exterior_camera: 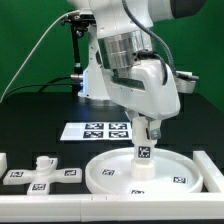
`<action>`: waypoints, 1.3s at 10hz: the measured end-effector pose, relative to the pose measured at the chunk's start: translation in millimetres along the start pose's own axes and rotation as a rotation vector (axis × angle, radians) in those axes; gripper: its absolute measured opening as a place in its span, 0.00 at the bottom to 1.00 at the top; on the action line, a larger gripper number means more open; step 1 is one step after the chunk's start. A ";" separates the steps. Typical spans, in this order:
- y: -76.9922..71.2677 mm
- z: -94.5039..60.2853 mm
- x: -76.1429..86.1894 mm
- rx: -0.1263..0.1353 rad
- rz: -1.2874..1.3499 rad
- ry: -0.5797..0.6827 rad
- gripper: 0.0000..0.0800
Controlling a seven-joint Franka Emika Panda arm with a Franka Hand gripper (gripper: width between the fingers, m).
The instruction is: Assemble round table
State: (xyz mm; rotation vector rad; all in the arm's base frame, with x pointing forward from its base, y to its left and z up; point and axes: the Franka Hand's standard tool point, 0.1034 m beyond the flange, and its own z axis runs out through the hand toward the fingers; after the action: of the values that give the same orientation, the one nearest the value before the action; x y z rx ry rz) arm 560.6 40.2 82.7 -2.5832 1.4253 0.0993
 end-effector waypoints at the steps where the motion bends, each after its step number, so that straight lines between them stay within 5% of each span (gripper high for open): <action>1: -0.4 -1.1 1.9 -0.001 -0.195 0.003 0.74; 5: 0.9 -0.4 2.6 -0.005 -0.497 -0.004 0.81; 8: -4.5 -1.1 1.0 -0.071 -0.962 0.047 0.81; 13: -2.0 0.1 6.5 -0.087 -1.337 0.057 0.78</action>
Offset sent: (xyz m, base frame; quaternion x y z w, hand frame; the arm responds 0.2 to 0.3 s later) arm 0.0000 0.0000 0.0000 0.0000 0.0000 -0.1938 0.9810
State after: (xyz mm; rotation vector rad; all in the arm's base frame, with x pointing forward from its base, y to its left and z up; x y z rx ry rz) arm 565.8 35.9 81.9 -3.0047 -0.4940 -0.1096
